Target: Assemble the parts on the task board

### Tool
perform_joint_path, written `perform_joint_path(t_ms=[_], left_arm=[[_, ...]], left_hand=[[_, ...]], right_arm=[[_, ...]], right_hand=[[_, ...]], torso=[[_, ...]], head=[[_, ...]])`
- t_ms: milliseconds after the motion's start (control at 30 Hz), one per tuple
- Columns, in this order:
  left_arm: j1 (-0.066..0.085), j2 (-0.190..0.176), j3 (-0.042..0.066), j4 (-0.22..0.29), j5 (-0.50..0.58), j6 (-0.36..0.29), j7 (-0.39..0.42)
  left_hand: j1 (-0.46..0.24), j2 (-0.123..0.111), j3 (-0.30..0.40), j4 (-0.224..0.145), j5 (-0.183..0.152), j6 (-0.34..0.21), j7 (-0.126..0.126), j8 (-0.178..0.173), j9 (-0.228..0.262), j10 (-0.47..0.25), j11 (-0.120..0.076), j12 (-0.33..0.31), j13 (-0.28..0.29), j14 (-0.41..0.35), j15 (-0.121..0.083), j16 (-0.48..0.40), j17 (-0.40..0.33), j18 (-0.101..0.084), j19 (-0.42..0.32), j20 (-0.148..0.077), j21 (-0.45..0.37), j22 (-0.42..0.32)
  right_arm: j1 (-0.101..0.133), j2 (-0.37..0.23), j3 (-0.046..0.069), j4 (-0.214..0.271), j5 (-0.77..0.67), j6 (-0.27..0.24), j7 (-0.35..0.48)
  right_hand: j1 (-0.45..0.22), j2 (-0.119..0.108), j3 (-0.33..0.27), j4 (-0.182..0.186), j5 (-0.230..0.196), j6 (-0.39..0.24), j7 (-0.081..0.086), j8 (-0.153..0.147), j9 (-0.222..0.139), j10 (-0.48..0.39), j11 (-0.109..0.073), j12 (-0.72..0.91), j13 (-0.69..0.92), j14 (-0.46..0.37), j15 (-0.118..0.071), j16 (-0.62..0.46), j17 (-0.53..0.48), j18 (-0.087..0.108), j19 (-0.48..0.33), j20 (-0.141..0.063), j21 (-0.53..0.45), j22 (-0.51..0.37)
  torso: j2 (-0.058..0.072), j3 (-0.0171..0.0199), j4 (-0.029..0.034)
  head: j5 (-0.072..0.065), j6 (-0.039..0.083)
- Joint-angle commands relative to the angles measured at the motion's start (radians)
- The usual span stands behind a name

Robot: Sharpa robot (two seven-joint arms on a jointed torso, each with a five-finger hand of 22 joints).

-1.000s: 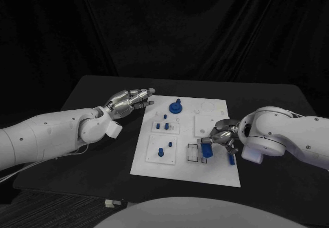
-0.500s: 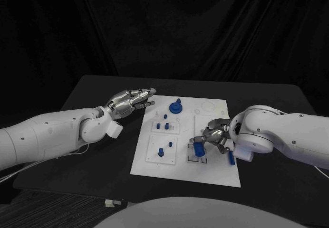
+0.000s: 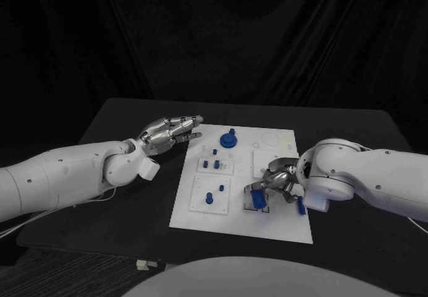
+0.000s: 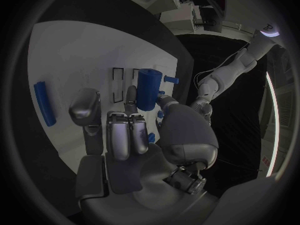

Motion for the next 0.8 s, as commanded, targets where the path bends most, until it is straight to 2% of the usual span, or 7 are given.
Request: perform_joint_path(t_ms=[33, 67, 100, 200, 467, 800], left_arm=[[-0.001, 0.002, 0.001, 0.001, 0.006, 0.017, 0.007], [-0.001, 0.003, 0.001, 0.001, 0.006, 0.017, 0.007], [-0.001, 0.003, 0.001, 0.001, 0.006, 0.017, 0.007], [-0.001, 0.003, 0.001, 0.001, 0.006, 0.018, 0.006], [-0.001, 0.003, 0.001, 0.000, 0.006, 0.020, 0.004], [-0.002, 0.003, 0.001, 0.000, 0.006, 0.023, 0.000]], left_hand=[[0.010, 0.001, 0.003, 0.000, 0.002, 0.007, 0.006, 0.005, 0.001, 0.002, 0.005, 0.006, 0.001, 0.007, 0.001, 0.006, 0.002, -0.008, 0.007, 0.001, 0.004, 0.001], [0.010, 0.001, 0.003, 0.000, 0.002, 0.007, 0.006, 0.005, 0.001, 0.002, 0.005, 0.006, 0.001, 0.007, 0.001, 0.006, 0.002, -0.008, 0.007, 0.001, 0.004, 0.001], [0.010, 0.001, 0.003, 0.000, 0.002, 0.007, 0.006, 0.005, 0.001, 0.002, 0.005, 0.006, 0.001, 0.007, 0.001, 0.006, 0.002, -0.008, 0.007, 0.001, 0.004, 0.001], [0.010, 0.001, 0.003, 0.000, 0.002, 0.007, 0.006, 0.005, 0.001, 0.002, 0.005, 0.006, 0.001, 0.007, 0.001, 0.006, 0.002, -0.008, 0.007, 0.001, 0.004, 0.001], [0.011, 0.001, 0.004, -0.001, 0.005, 0.008, 0.006, 0.006, 0.001, 0.002, 0.005, 0.007, 0.001, 0.007, 0.002, 0.007, 0.002, -0.008, 0.007, 0.001, 0.004, 0.002], [0.011, 0.001, 0.004, -0.002, 0.006, 0.008, 0.006, 0.006, 0.001, 0.002, 0.005, 0.008, 0.001, 0.008, 0.003, 0.008, 0.002, -0.008, 0.008, 0.001, 0.004, 0.002]], right_arm=[[-0.005, 0.003, 0.000, -0.001, -0.028, 0.045, -0.015], [-0.006, 0.004, 0.000, -0.002, -0.030, 0.049, -0.015], [-0.007, 0.005, 0.000, -0.002, -0.031, 0.051, -0.016], [-0.009, 0.007, 0.000, -0.004, -0.033, 0.054, -0.016], [-0.011, 0.014, 0.000, -0.013, -0.035, 0.049, -0.016], [-0.012, 0.017, 0.000, -0.022, -0.036, 0.053, -0.016]], right_hand=[[-0.015, 0.002, -0.004, 0.011, -0.018, -0.007, 0.000, -0.010, -0.008, 0.103, 0.009, 0.002, 0.263, 0.101, 0.010, -0.005, 0.238, 0.020, -0.005, 0.006, -0.009, 0.118], [-0.029, 0.006, -0.010, 0.023, -0.054, -0.004, 0.002, -0.016, -0.017, 0.103, 0.010, 0.002, 0.263, 0.101, 0.011, -0.006, 0.237, 0.022, -0.008, 0.007, -0.023, 0.114], [-0.030, 0.007, -0.011, 0.024, -0.058, -0.003, 0.002, -0.017, -0.018, 0.103, 0.010, 0.002, 0.263, 0.101, 0.011, -0.006, 0.237, 0.023, -0.008, 0.007, -0.025, 0.114], [-0.046, 0.013, -0.021, 0.039, -0.107, 0.002, 0.003, -0.024, -0.029, 0.103, 0.011, 0.002, 0.263, 0.100, 0.012, -0.007, 0.235, 0.024, -0.008, 0.009, -0.032, 0.112], [-0.064, 0.024, -0.034, 0.057, -0.156, 0.010, 0.003, -0.028, -0.040, 0.103, 0.011, 0.002, 0.263, 0.099, 0.012, -0.011, 0.229, 0.025, -0.008, 0.009, -0.043, 0.110], [-0.073, 0.026, -0.046, 0.067, -0.186, 0.010, 0.004, -0.033, -0.048, 0.103, 0.012, 0.002, 0.263, 0.098, 0.013, -0.014, 0.224, 0.026, -0.009, 0.010, -0.053, 0.108]], torso=[[0.000, 0.0002, 0.0007], [0.000, 0.0002, 0.0008], [0.000, 0.0002, 0.0008], [0.000, 0.0000, 0.0009], [0.000, 0.0001, 0.0007], [0.000, 0.0002, 0.0006]], head=[[0.001, 0.000], [0.001, 0.000], [0.001, 0.000], [0.001, 0.000], [0.002, 0.000], [0.002, 0.000]])
